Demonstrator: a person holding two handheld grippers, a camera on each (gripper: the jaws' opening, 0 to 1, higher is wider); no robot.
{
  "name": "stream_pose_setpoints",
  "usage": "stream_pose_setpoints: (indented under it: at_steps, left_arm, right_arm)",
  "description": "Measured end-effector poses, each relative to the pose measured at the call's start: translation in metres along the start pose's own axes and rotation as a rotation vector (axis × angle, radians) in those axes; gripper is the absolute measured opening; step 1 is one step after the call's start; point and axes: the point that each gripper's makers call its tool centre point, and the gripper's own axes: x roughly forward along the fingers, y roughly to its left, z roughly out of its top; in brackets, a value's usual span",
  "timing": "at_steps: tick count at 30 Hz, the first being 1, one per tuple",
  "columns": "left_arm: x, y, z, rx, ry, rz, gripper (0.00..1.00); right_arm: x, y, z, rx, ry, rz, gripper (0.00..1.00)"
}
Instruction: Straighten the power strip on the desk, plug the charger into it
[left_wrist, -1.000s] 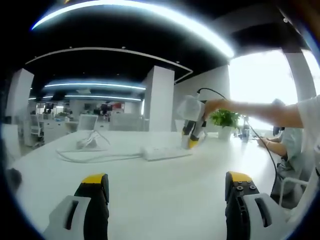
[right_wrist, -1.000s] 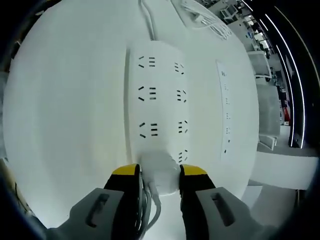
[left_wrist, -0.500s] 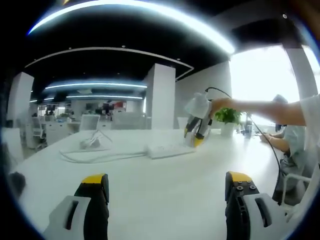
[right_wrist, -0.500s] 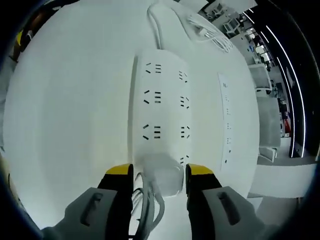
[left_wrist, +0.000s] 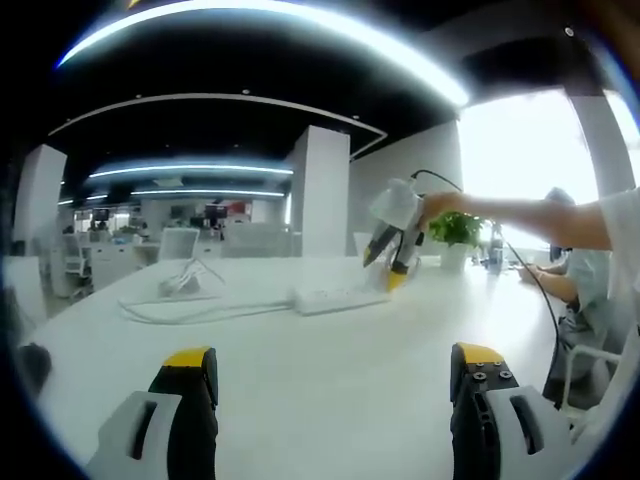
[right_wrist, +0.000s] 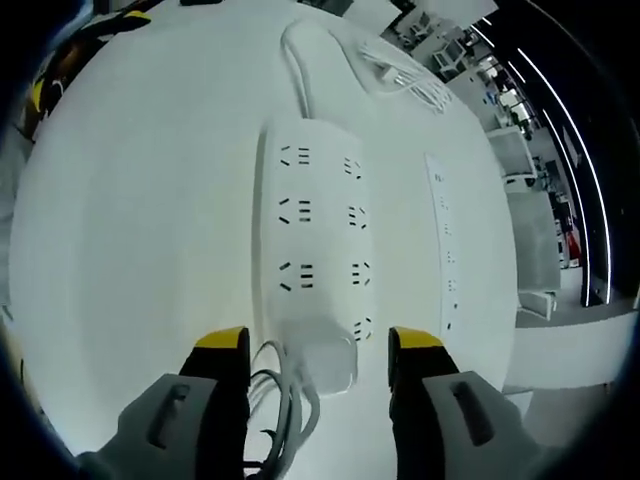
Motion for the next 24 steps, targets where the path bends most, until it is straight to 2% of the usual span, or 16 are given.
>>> stream_pose_setpoints:
  at_steps: [7, 16, 24]
  left_arm:
    - [-0.0006, -0.0006, -0.0038, 0.013, 0.014, 0.001, 0.99]
    - [0.0005, 0.0005, -0.0053, 0.019, 0.018, 0.010, 0.99]
    - [0.0004, -0.0006, -0.0094, 0.013, 0.025, 0.009, 0.99]
  right_arm:
    - [0.0032, 0.0037, 0.0036, 0.031, -0.042, -0.007, 0.73]
    - [0.0005, 0.0048, 0.0038, 0.069, -0.103, -0.030, 0.87]
    - [-0.0014, 0.0069, 0.0041, 0.171, -0.168, -0.025, 0.98]
